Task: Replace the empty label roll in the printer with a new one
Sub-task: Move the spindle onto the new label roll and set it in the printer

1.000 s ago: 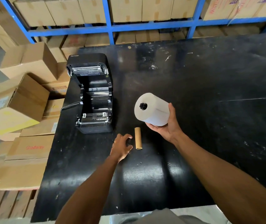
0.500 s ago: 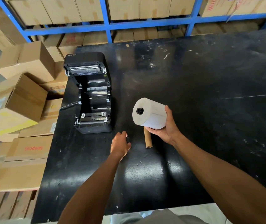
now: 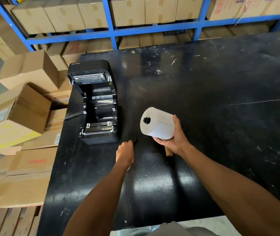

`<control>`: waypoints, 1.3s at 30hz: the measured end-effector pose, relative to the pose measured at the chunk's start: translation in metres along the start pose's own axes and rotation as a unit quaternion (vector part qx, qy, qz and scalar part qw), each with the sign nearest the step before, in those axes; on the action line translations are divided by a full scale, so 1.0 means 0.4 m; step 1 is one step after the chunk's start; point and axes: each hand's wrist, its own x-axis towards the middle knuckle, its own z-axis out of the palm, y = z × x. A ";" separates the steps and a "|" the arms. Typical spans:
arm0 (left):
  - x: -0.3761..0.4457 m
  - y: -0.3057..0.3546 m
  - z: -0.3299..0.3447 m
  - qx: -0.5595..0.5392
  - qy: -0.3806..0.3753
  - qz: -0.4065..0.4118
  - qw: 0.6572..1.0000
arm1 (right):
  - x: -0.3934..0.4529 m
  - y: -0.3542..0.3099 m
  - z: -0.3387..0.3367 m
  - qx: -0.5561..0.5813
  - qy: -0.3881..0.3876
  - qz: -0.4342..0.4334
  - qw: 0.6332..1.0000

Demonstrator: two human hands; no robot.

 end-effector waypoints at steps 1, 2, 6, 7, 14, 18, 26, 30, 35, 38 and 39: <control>0.007 -0.006 -0.005 -0.057 0.003 -0.028 0.998 | -0.001 0.002 0.000 0.003 0.009 0.001 1.000; 0.015 -0.013 -0.011 -0.124 0.007 -0.053 0.991 | 0.000 0.004 0.002 0.007 0.017 0.003 1.000; 0.029 -0.005 -0.051 -0.377 0.030 -0.102 0.920 | 0.003 0.010 0.009 0.007 0.033 0.000 0.999; 0.032 0.003 -0.070 -0.432 0.040 -0.117 0.894 | 0.005 0.012 0.012 0.007 0.036 -0.001 0.999; 0.049 0.036 -0.219 -0.727 0.008 -0.102 0.679 | 0.016 0.016 0.055 -0.002 0.060 -0.008 0.998; 0.053 0.029 -0.276 -0.731 -0.043 -0.057 0.679 | 0.010 0.027 0.103 -0.019 0.049 -0.013 0.999; 0.064 -0.041 -0.362 -0.712 -0.038 -0.027 0.701 | 0.008 0.071 0.214 -0.020 0.034 -0.027 0.999; 0.078 -0.096 -0.396 -0.693 -0.016 -0.029 0.720 | 0.009 0.114 0.280 -0.021 0.023 -0.039 0.999; 0.089 -0.182 -0.424 -0.674 -0.019 0.015 0.738 | 0.012 0.174 0.349 -0.019 0.022 -0.057 0.998; 0.084 -0.232 -0.436 -0.654 -0.014 0.054 0.755 | 0.014 0.211 0.375 -0.015 0.019 -0.064 0.998; 0.084 -0.247 -0.440 -0.644 -0.005 0.068 0.762 | 0.016 0.223 0.382 -0.012 0.018 -0.067 0.998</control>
